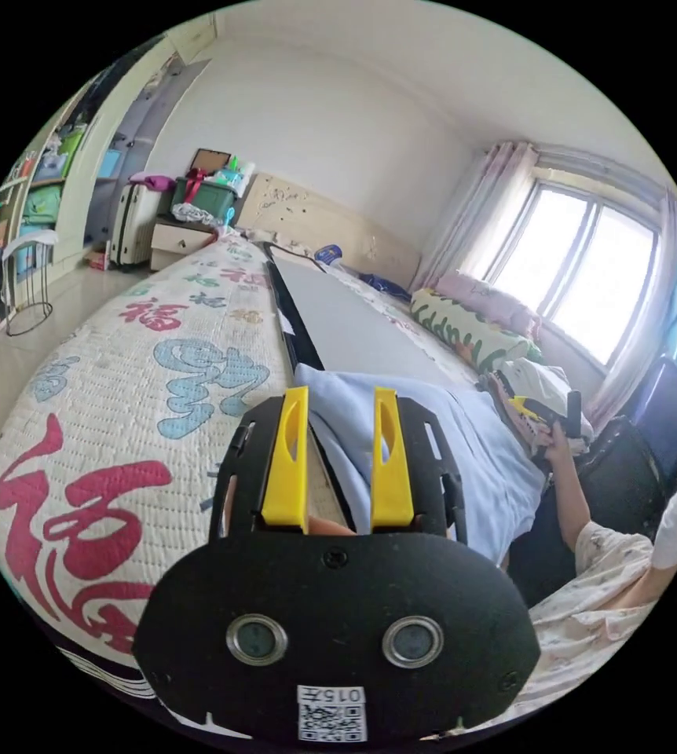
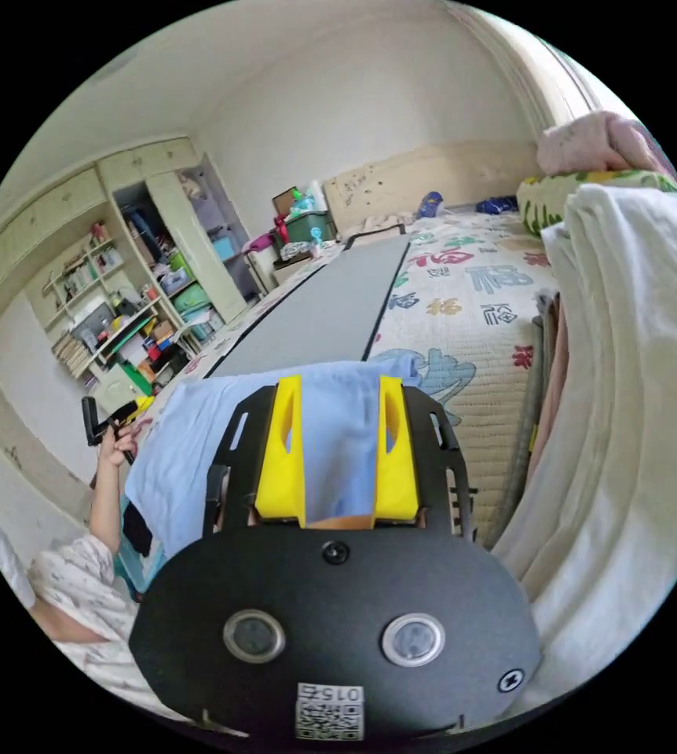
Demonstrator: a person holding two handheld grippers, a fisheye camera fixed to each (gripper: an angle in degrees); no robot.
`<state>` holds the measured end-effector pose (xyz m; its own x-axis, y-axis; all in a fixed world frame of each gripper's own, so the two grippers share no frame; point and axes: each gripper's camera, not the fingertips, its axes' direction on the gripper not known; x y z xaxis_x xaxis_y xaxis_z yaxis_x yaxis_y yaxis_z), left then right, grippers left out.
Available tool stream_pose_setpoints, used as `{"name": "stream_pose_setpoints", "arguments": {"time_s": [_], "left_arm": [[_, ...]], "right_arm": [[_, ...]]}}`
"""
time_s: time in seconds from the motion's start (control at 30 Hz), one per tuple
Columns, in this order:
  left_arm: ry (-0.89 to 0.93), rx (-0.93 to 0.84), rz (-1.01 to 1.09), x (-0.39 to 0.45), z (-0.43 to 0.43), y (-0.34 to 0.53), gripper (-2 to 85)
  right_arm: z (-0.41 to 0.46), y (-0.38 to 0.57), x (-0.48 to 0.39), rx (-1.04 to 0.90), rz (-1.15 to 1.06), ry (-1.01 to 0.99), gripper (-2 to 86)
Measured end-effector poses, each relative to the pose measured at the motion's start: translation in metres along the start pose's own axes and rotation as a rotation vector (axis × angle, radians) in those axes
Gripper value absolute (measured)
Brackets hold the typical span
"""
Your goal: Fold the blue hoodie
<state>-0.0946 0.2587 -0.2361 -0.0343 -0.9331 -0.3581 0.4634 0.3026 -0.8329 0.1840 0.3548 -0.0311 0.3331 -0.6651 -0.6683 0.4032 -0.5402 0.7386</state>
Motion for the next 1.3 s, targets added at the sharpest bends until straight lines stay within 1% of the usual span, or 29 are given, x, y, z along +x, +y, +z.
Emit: {"name": "stream_pose_setpoints", "arguments": {"time_s": [0.1, 0.23, 0.27, 0.33, 0.4, 0.43, 0.5, 0.57, 0.63, 0.7, 0.73, 0.9, 1.0, 1.07, 1.13, 1.2, 1.3], "left_arm": [[-0.017, -0.067, -0.044, -0.003, 0.020, -0.037, 11.9], [0.012, -0.140, -0.051, 0.007, 0.050, -0.067, 11.9], [0.020, -0.171, -0.040, 0.012, 0.059, -0.075, 11.0], [-0.013, -0.178, -0.037, 0.021, 0.063, -0.085, 8.2], [-0.044, -0.095, 0.010, 0.038, 0.050, -0.092, 2.9], [-0.050, -0.064, 0.030, 0.043, 0.044, -0.094, 2.5], [-0.080, 0.052, 0.074, 0.058, 0.019, -0.103, 1.4], [-0.054, 0.099, 0.072, 0.064, 0.009, -0.113, 0.9], [-0.076, 0.102, 0.090, 0.074, 0.010, -0.126, 0.7], [-0.140, 0.091, 0.129, 0.087, 0.021, -0.144, 0.5], [-0.146, 0.087, 0.129, 0.089, 0.024, -0.149, 0.5], [-0.204, 0.045, 0.094, 0.087, 0.062, -0.186, 0.4], [-0.245, 0.000, 0.130, 0.085, 0.084, -0.193, 0.5], [-0.238, -0.026, 0.127, 0.080, 0.094, -0.191, 0.5], [-0.193, -0.043, 0.096, 0.072, 0.094, -0.196, 0.5], [-0.173, -0.047, 0.097, 0.073, 0.091, -0.200, 0.6], [-0.180, -0.066, 0.104, 0.077, 0.091, -0.204, 0.6]], "right_arm": [[0.019, -0.045, 0.013, -0.079, 0.099, -0.019, 13.5], [0.046, -0.086, 0.012, -0.190, 0.139, -0.004, 13.3], [0.051, -0.097, 0.009, -0.204, 0.149, -0.024, 13.0], [0.054, -0.113, 0.004, -0.206, 0.153, -0.081, 10.6], [0.045, -0.131, -0.007, -0.166, 0.140, -0.066, 6.1], [0.040, -0.136, -0.011, -0.149, 0.136, -0.064, 5.5], [0.018, -0.158, -0.022, -0.079, 0.130, -0.105, 4.4], [0.005, -0.179, -0.033, -0.047, 0.128, -0.121, 4.2], [0.001, -0.203, -0.051, -0.038, 0.091, -0.069, 4.1], [0.005, -0.233, -0.072, 0.003, 0.052, 0.044, 4.1], [0.008, -0.241, -0.074, 0.006, 0.058, 0.066, 4.1], [0.050, -0.304, -0.077, -0.047, 0.096, 0.158, 4.1], [0.074, -0.330, -0.075, -0.121, 0.073, 0.195, 4.2], [0.082, -0.343, -0.067, -0.168, 0.094, 0.162, 4.2], [0.079, -0.356, -0.057, -0.185, 0.118, 0.106, 4.3], [0.073, -0.370, -0.041, -0.194, 0.161, 0.025, 4.2], [0.060, -0.376, -0.021, -0.148, 0.209, -0.078, 4.2]]}}
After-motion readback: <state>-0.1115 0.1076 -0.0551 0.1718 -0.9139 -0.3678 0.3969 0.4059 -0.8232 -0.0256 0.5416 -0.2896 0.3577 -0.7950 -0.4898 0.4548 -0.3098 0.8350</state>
